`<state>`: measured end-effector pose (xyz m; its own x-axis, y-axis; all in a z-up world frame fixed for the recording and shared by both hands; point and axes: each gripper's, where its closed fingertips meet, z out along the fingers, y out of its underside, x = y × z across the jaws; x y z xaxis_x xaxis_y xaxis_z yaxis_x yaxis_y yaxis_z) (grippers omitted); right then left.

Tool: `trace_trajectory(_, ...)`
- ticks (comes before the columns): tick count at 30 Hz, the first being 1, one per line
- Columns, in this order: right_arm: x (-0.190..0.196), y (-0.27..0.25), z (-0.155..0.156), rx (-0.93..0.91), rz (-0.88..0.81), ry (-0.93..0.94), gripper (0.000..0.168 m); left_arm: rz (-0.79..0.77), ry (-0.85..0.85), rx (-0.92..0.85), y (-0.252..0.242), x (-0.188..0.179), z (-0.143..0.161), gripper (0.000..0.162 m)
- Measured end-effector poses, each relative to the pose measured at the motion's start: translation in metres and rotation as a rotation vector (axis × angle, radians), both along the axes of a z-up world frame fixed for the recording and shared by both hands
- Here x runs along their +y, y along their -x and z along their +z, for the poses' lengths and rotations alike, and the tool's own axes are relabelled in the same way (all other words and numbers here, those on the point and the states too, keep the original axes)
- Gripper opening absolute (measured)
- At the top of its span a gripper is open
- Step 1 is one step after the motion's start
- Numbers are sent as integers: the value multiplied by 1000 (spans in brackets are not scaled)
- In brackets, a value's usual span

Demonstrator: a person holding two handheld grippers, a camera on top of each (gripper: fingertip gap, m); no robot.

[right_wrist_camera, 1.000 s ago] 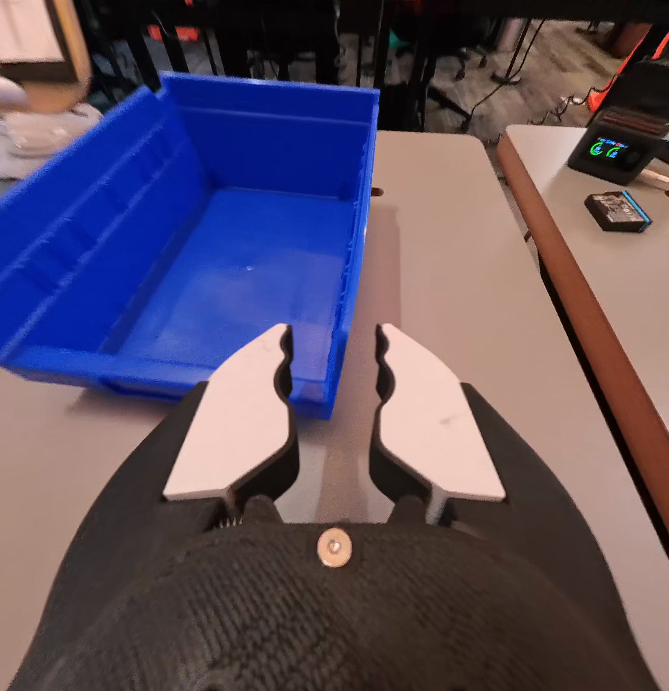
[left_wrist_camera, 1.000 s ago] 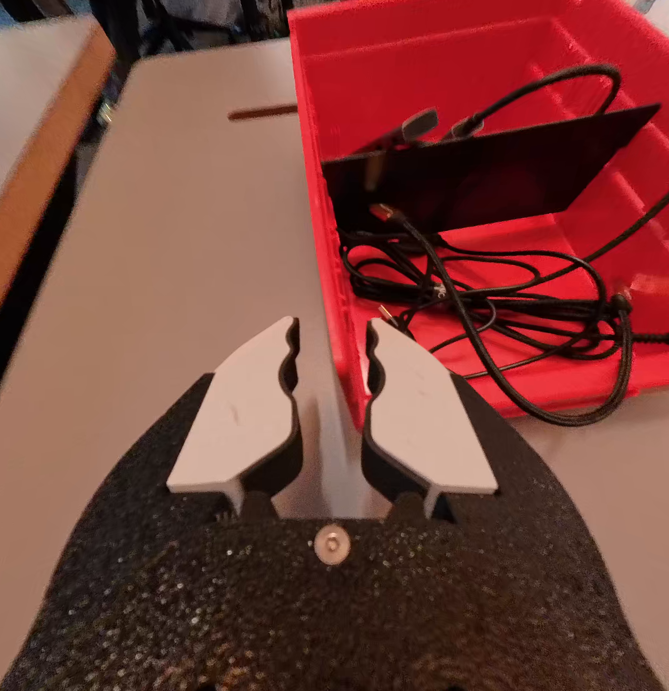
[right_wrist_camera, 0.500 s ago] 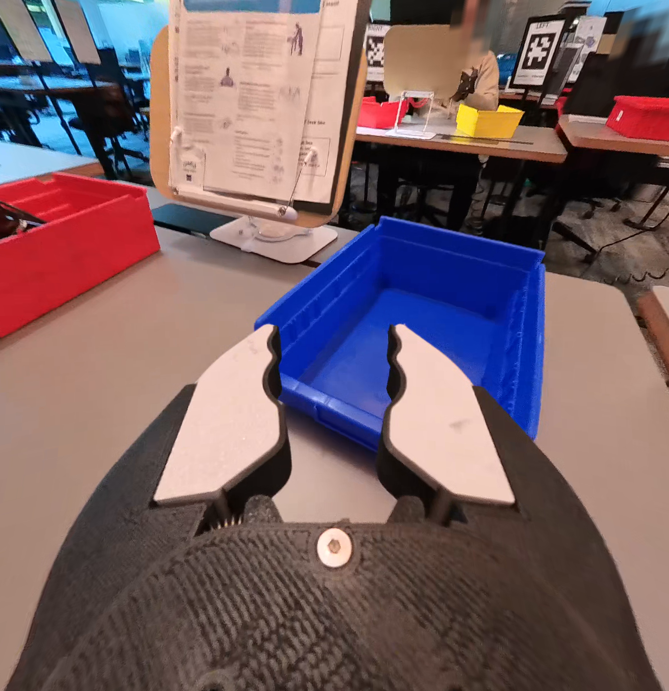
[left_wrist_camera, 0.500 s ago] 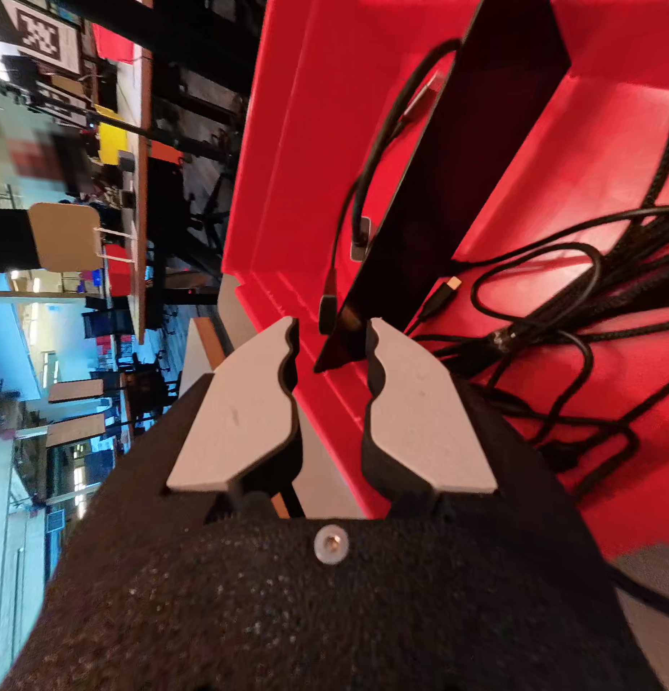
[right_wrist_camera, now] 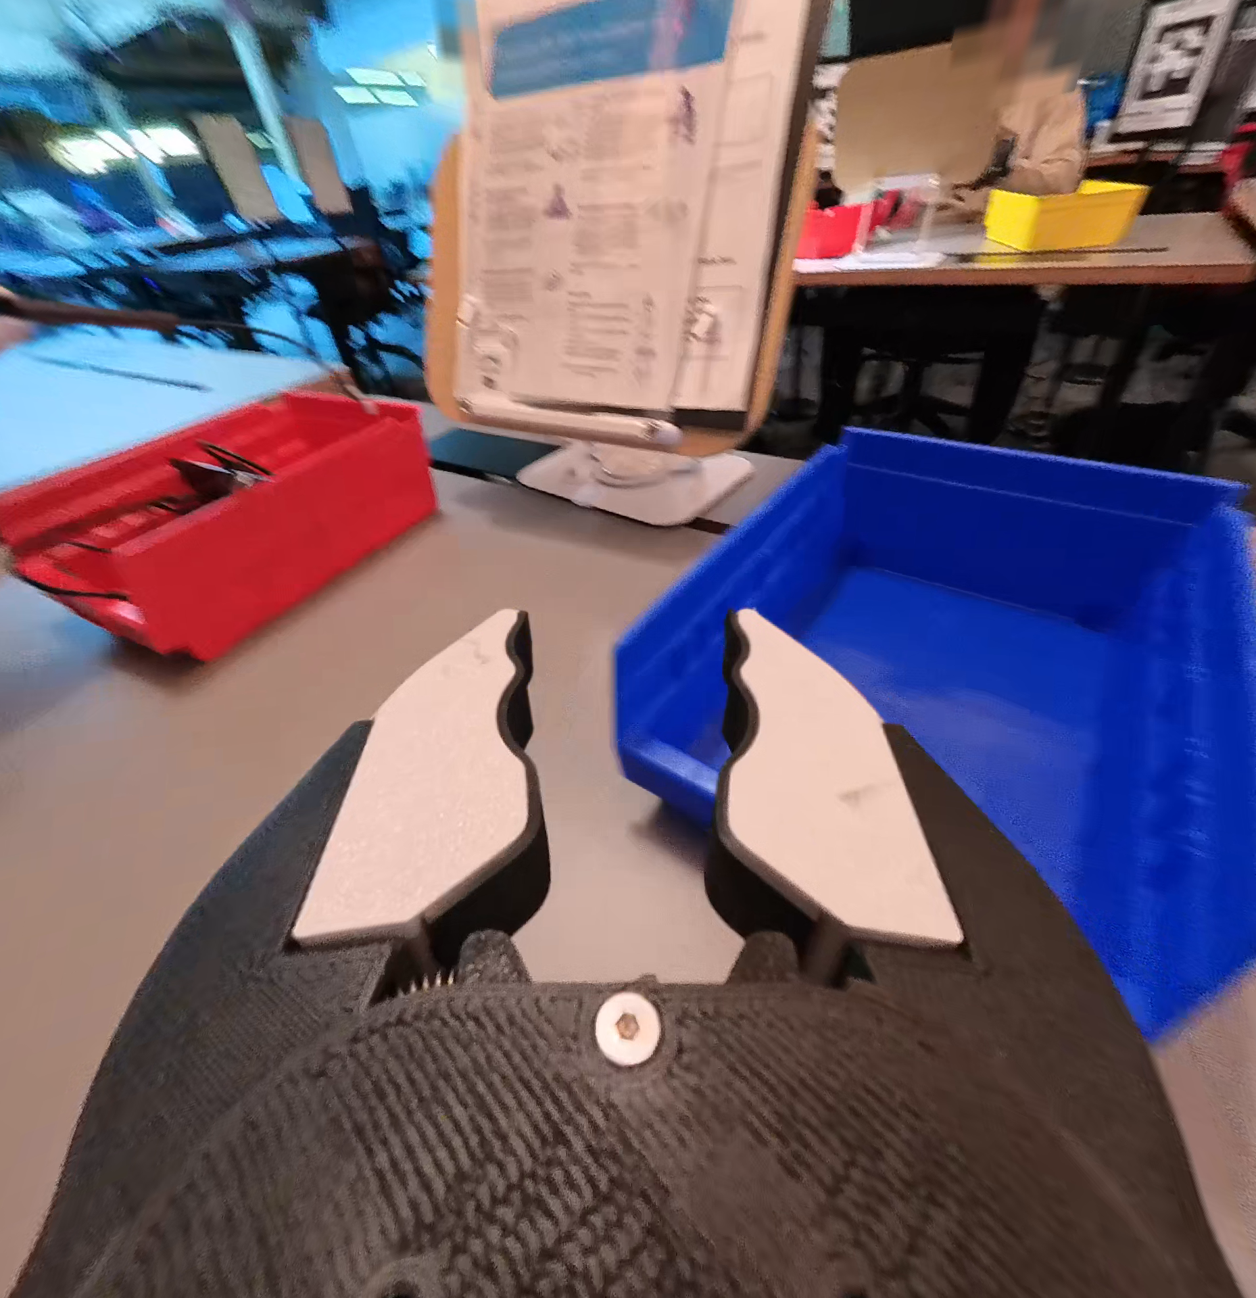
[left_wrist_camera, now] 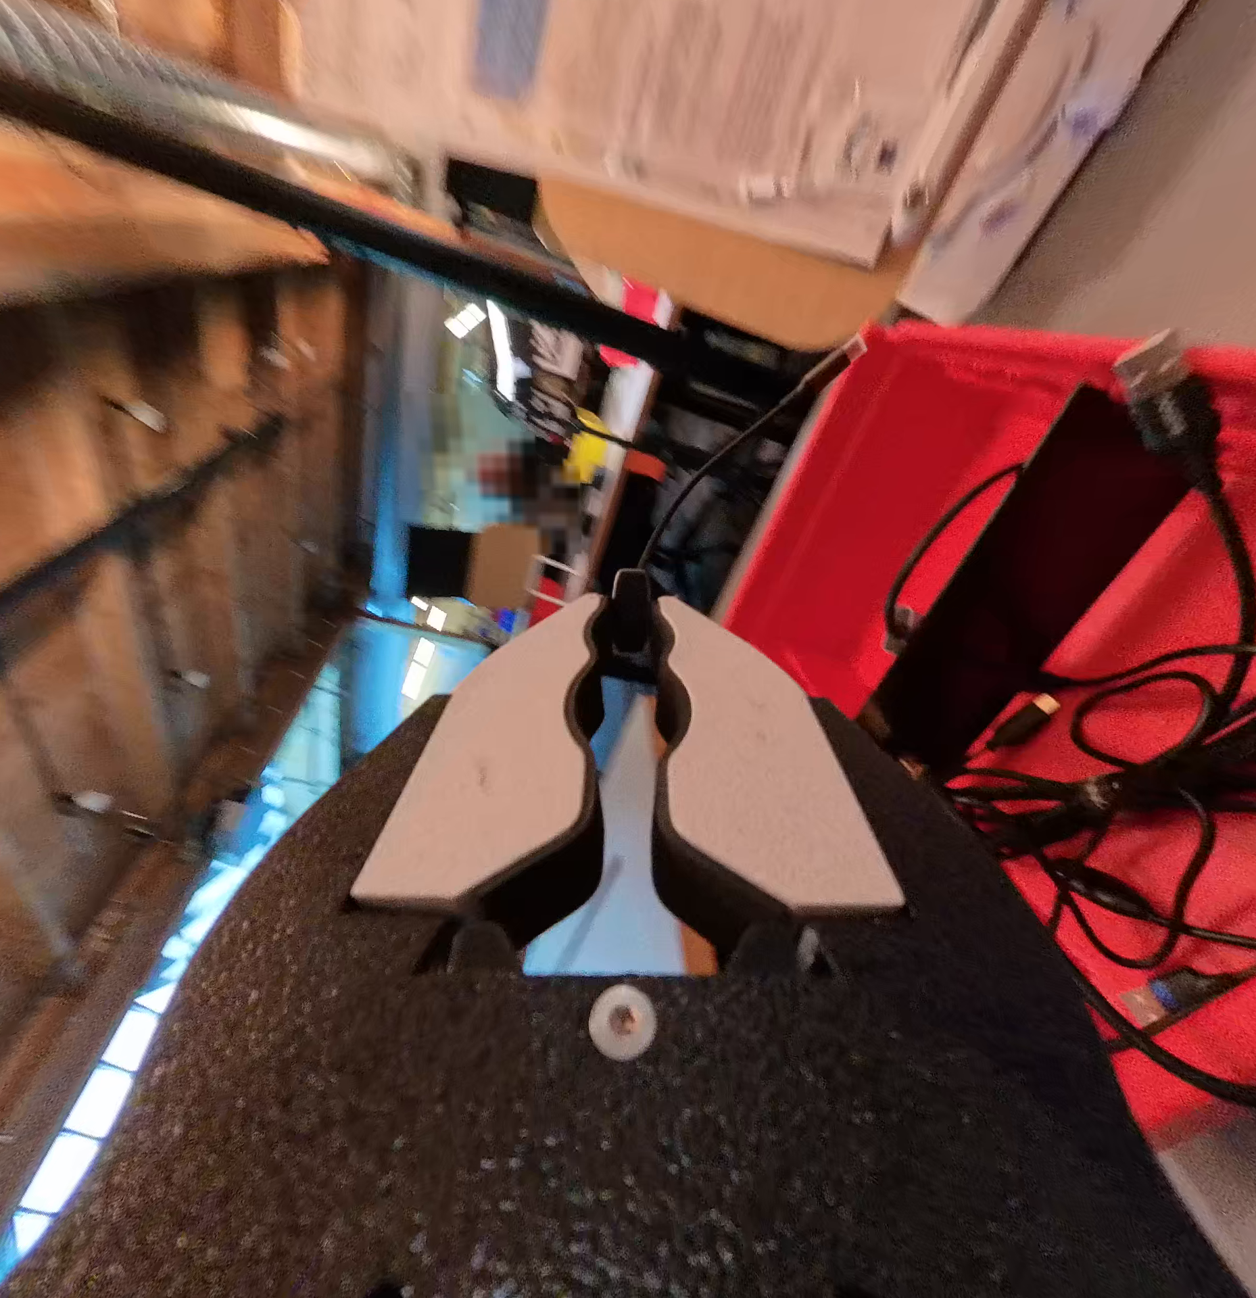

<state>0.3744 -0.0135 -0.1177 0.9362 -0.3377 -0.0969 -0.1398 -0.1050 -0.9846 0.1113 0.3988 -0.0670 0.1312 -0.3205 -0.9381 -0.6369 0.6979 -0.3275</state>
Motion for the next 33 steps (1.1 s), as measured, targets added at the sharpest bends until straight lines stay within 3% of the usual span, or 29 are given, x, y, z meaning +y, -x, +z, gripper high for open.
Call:
trace_trajectory(1, 8, 11, 5, 31, 48, -48, 52, -31, -77, -17, 2, -21, 13, 10)
trace_trajectory(3, 28, 38, 15, 119, 163, -150, 51, -98, -224, -36, 4, -69, 31, 9)
trace_trajectory(6, 59, 90, 24, 288, 382, -281, 53, -207, -399, -49, 2, -142, 33, 10)
trace_trajectory(9, 90, 147, 9, 498, 587, -279, 60, -306, -586, -32, -4, -208, 13, 9)
trace_trajectory(12, 103, 198, 5, 686, 794, -291, 53, -407, -734, -8, -13, -258, -18, 9)
trace_trajectory(16, 110, 199, 1, 796, 742, -373, 52, -533, -855, 53, -22, -300, -52, 9)
trace_trajectory(19, 105, 190, -1, 816, 721, -434, 39, -631, -888, 67, -23, -325, -66, 9)
trace_trajectory(21, 101, 183, 0, 835, 719, -474, 15, -670, -896, 55, -23, -335, -70, 9)
trace_trajectory(24, 94, 182, 0, 869, 791, -501, 12, -689, -850, 30, -25, -338, -72, 10)
trace_trajectory(26, 87, 182, 7, 820, 859, -573, 10, -697, -733, 29, -28, -334, -78, 15)
trace_trajectory(28, 79, 182, 14, 735, 902, -631, 10, -727, -445, -9, -29, -330, -83, 35)
trace_trajectory(30, 68, 181, 22, 655, 950, -694, 10, -758, -5, -91, -26, -329, -83, 55)
trace_trajectory(33, 52, 178, 34, 582, 1014, -811, 10, -821, 890, -193, -25, -338, -86, 67)
